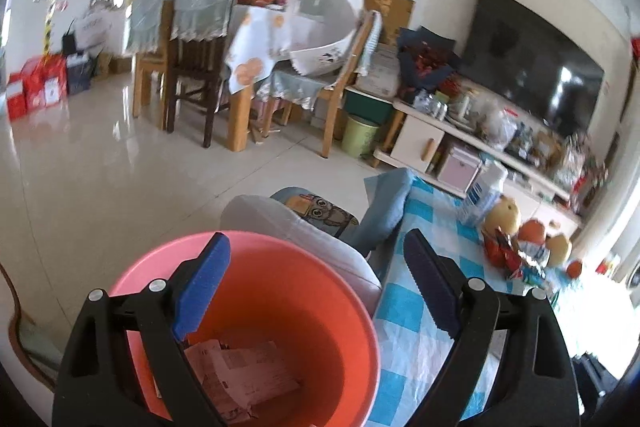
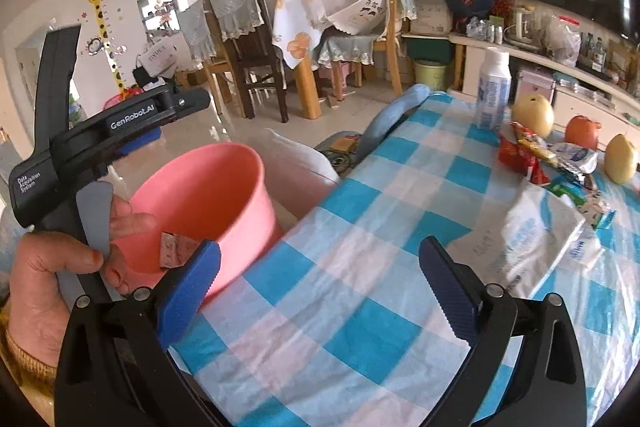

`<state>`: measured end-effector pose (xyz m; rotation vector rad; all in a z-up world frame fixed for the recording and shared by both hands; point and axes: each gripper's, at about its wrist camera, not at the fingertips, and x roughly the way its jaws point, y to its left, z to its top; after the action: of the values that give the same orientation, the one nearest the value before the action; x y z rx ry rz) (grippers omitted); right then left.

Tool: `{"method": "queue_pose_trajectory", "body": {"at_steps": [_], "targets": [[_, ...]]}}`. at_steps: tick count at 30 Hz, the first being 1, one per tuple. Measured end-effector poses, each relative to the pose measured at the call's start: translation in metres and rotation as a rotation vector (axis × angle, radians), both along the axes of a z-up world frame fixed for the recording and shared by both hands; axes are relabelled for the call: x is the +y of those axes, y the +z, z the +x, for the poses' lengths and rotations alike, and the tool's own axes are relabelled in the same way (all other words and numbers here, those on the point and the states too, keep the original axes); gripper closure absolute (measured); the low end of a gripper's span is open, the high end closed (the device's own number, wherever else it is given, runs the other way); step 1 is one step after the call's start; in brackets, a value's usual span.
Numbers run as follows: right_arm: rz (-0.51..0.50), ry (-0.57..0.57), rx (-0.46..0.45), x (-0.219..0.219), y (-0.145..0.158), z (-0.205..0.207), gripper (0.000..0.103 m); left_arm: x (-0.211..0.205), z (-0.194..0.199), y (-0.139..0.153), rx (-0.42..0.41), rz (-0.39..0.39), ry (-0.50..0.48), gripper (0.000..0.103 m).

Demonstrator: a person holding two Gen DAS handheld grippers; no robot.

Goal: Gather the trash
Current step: 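Move both empty tools back toward the snack pile on the table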

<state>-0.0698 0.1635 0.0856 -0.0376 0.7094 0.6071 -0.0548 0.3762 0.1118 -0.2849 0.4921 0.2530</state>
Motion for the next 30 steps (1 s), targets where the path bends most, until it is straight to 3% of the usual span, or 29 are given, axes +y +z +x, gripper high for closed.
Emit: {"method": "queue_pose_trajectory", "body": {"at_steps": [3, 11, 25, 30], "targets": [[-0.024, -0.017, -0.007, -0.010, -0.003, -0.002, 0.005, -0.013, 0.003, 0.000, 0.010, 0.032, -0.022, 0.014], [-0.083, -0.060, -0.008, -0.038, -0.012, -0.008, 0.005, -0.035, 0.013, -0.013, 0.103, 0.030, -0.049, 0.014], [-0.111, -0.196, -0.067, -0.113, -0.012, -0.015, 0.005, -0.086, 0.021, -0.020, 0.127, 0.148, -0.137, 0.014], [-0.095, -0.272, -0.062, -0.146, -0.014, -0.011, 0.005, -0.102, 0.026, -0.022, 0.132, 0.143, -0.166, 0.014]]}}
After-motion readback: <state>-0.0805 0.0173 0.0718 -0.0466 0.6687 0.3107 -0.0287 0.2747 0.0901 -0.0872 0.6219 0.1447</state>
